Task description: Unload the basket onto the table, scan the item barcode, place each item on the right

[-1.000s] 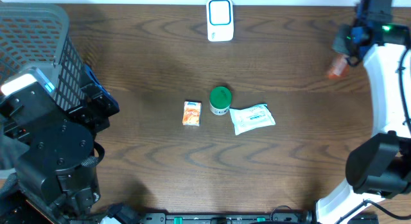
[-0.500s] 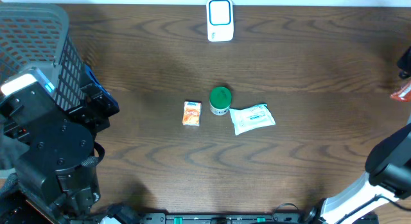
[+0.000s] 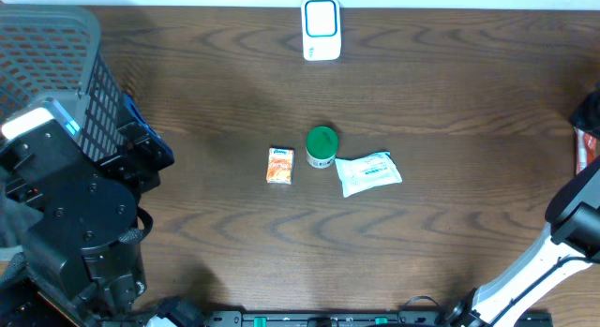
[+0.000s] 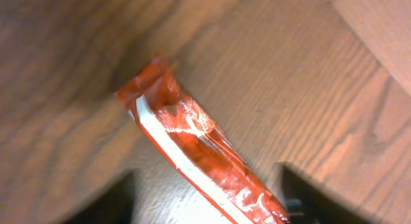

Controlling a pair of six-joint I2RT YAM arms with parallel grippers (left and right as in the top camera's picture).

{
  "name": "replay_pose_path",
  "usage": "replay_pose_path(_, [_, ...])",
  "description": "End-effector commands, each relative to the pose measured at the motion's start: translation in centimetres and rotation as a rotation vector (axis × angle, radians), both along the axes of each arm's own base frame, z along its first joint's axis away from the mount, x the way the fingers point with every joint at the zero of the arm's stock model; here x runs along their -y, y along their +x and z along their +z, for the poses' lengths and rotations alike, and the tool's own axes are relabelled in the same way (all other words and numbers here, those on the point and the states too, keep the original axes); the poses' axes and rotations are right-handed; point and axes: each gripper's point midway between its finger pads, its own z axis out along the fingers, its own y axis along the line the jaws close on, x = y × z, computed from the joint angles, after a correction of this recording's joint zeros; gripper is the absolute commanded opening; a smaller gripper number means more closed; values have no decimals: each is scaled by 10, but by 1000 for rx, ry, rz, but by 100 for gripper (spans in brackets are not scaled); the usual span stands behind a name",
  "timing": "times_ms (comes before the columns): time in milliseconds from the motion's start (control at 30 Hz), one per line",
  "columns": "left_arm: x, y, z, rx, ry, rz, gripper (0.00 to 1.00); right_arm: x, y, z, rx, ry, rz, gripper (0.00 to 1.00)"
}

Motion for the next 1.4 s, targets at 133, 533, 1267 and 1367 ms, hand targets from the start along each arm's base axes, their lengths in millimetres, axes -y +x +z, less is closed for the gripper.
replay_pose_path(133, [-4,0,1,3,8,26,98,-60,57,142,445,166,256,99])
replay_pose_path(533, [-4,0,1,3,8,26,98,-289,25,211,538,757,905,99])
replay_pose_path(1267, [-4,0,1,3,8,26,98,-450,-59,51,-6,994,1252,99])
replay_pose_path(1367, [-4,0,1,3,8,26,98,-452,-63,39,-48,959,1266,99])
